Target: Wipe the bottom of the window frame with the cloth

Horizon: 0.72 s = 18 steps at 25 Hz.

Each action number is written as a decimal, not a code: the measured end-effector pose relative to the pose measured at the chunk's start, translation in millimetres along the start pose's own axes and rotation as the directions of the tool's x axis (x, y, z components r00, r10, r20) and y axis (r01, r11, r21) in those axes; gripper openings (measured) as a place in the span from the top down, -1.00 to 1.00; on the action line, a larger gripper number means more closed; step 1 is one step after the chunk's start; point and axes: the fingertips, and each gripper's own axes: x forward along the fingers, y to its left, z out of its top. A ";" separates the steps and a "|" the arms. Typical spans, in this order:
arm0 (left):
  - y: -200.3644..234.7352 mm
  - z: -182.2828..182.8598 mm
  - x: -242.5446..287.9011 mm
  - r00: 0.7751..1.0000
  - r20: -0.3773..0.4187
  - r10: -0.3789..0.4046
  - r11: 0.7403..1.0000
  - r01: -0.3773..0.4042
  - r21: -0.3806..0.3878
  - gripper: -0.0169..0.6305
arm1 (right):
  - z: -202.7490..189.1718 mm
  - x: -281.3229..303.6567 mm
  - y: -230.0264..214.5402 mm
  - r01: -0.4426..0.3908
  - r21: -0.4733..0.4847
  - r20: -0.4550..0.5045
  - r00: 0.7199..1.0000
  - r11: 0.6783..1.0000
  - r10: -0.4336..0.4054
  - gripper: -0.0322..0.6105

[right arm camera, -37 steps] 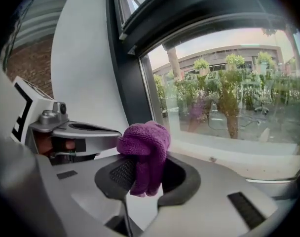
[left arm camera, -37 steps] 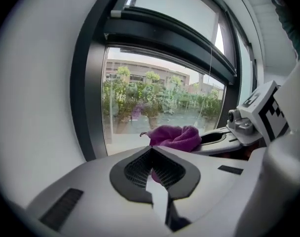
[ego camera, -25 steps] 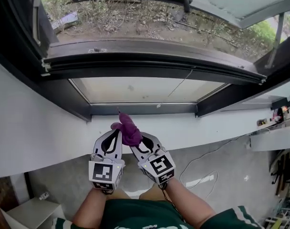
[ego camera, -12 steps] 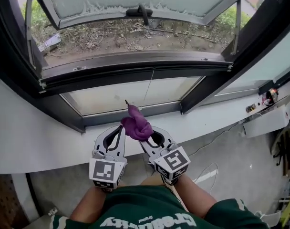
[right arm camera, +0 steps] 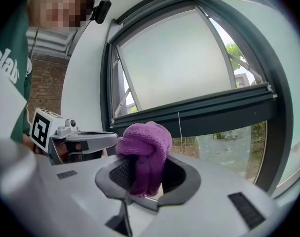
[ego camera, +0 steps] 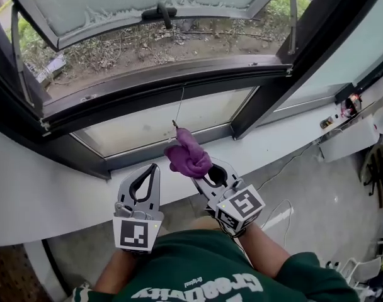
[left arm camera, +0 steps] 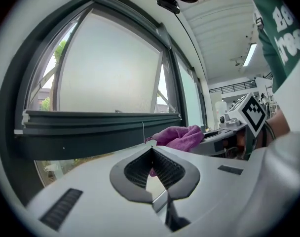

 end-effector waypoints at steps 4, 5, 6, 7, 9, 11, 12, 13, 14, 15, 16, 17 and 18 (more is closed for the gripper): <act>-2.3 3.3 3.7 1.000 0.008 -0.003 1.000 0.003 0.002 0.92 | 9.4 -4.8 1.7 -0.015 -0.017 0.033 0.999 1.000 0.016 0.54; -3.9 3.6 3.8 1.000 0.008 -0.006 1.000 0.006 0.005 0.92 | 11.0 -6.1 3.1 -0.014 -0.028 0.040 0.999 0.999 0.016 0.54; -5.4 4.0 3.5 1.000 0.009 -0.009 1.000 0.009 0.006 0.92 | 11.7 -7.0 4.5 -0.012 -0.039 0.047 0.999 0.999 0.014 0.54; -6.8 4.6 2.9 1.000 0.012 -0.010 1.000 0.010 0.007 0.92 | 12.1 -7.7 6.1 -0.011 -0.048 0.054 0.998 0.999 0.013 0.54; -9.3 6.3 0.5 1.000 0.017 -0.013 1.000 0.012 0.006 0.92 | 13.4 -8.7 10.5 -0.012 -0.056 0.067 0.998 0.998 0.015 0.54; -10.5 7.7 -3.1 1.000 0.017 -0.012 1.000 0.012 0.005 0.92 | 15.4 -9.4 16.0 -0.013 -0.064 0.073 0.997 0.998 0.018 0.54; -10.4 8.7 -5.0 1.000 0.018 -0.009 1.000 0.009 0.002 0.92 | 16.3 -9.6 19.0 -0.014 -0.073 0.073 0.997 0.997 0.019 0.54; -10.1 10.1 -6.8 1.000 0.021 -0.007 1.000 0.007 -0.001 0.92 | 17.5 -9.7 22.0 -0.015 -0.083 0.074 0.997 0.996 0.021 0.54; -9.7 11.4 -8.3 1.000 0.023 -0.004 1.000 0.004 -0.003 0.92 | 18.8 -9.4 24.8 -0.017 -0.092 0.075 0.997 0.996 0.024 0.54; -9.1 12.6 -9.7 1.000 0.025 -0.002 1.000 0.002 -0.004 0.92 | 20.2 -8.9 27.2 -0.020 -0.099 0.077 0.997 0.995 0.028 0.54; -8.5 13.6 -10.8 1.000 0.027 0.001 1.000 -0.001 -0.004 0.92 | 21.3 -8.1 29.2 -0.024 -0.105 0.079 0.996 0.994 0.032 0.54; -7.9 14.3 -11.7 1.000 0.029 0.005 1.000 -0.005 -0.002 0.92 | 22.3 -7.4 30.7 -0.029 -0.107 0.080 0.996 0.994 0.037 0.54; -7.6 15.0 -12.2 1.000 0.030 0.009 1.000 -0.009 0.000 0.92 | 23.2 -7.1 31.5 -0.032 -0.104 0.081 0.996 0.994 0.041 0.54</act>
